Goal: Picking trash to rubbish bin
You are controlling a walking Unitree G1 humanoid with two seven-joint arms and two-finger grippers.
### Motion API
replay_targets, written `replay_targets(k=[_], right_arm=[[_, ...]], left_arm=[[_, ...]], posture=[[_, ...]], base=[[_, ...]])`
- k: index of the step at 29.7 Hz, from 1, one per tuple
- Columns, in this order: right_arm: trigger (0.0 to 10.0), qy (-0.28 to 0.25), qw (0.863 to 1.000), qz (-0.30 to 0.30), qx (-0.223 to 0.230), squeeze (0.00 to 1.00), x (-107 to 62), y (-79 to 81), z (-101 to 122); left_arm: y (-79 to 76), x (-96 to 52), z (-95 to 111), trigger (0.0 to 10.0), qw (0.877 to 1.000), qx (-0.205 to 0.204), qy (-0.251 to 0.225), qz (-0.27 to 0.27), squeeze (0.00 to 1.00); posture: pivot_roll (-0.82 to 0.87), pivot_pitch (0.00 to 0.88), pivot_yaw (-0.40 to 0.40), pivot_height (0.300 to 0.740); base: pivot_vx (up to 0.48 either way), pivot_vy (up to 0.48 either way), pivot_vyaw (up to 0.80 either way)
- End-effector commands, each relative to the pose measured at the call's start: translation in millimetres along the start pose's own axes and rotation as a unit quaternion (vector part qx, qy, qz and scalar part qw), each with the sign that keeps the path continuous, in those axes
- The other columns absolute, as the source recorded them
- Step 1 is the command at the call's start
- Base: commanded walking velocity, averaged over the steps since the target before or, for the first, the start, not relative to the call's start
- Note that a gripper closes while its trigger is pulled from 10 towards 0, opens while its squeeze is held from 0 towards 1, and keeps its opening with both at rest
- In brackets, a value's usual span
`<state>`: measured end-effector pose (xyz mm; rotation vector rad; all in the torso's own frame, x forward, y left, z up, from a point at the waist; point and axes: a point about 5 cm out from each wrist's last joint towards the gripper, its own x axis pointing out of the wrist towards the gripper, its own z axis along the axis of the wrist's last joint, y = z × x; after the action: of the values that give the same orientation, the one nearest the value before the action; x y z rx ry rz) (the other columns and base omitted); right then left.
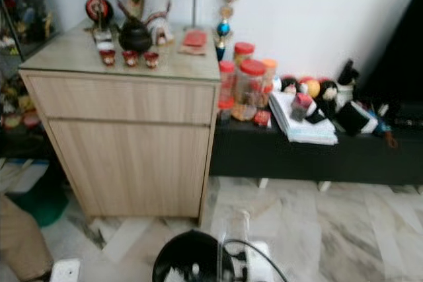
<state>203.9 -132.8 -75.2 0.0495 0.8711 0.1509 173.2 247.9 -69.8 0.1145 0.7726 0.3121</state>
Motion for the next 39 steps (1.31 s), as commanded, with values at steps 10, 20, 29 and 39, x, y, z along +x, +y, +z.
replay_targets(k=[10, 20, 29, 39], right_arm=[[10.0, 0.045, 0.99, 0.061, -0.123, 0.0, 0.4, -0.9, 1.0], [10.0, 0.025, 0.986, 0.084, -0.143, 0.0, 4.0, 9.7, 15.7], [10.0, -0.004, 0.982, 0.095, -0.161, 0.0, 8.0, 23.5, 36.0], [10.0, -0.034, 0.968, 0.108, -0.226, 0.0, 10.8, 42.8, 55.5]], left_arm=[[-48.8, 6.6, 47.6, 10.0, 0.985, 0.008, -0.075, -0.157, 0.0], [-79.8, 3.2, 86.4, 10.0, 0.955, 0.043, -0.146, -0.254, 0.0], [-94.0, -1.4, 90.6, 10.0, 0.933, 0.047, -0.143, -0.328, 0.0], [-92.8, -2.1, 87.9, 10.0, 0.928, 0.044, -0.137, -0.343, 0.0]], posture=[[0.06, 0.028, -0.101, 0.74], [0.05, 0.028, -0.101, 0.74], [0.06, 0.027, -0.095, 0.74], [0.07, 0.029, -0.094, 0.74]], base=[[0.0, 0.0, 0.0], [0.0, 0.0, 0.0], [0.0, 0.0, 0.0], [0.0, 0.0, 0.0]])
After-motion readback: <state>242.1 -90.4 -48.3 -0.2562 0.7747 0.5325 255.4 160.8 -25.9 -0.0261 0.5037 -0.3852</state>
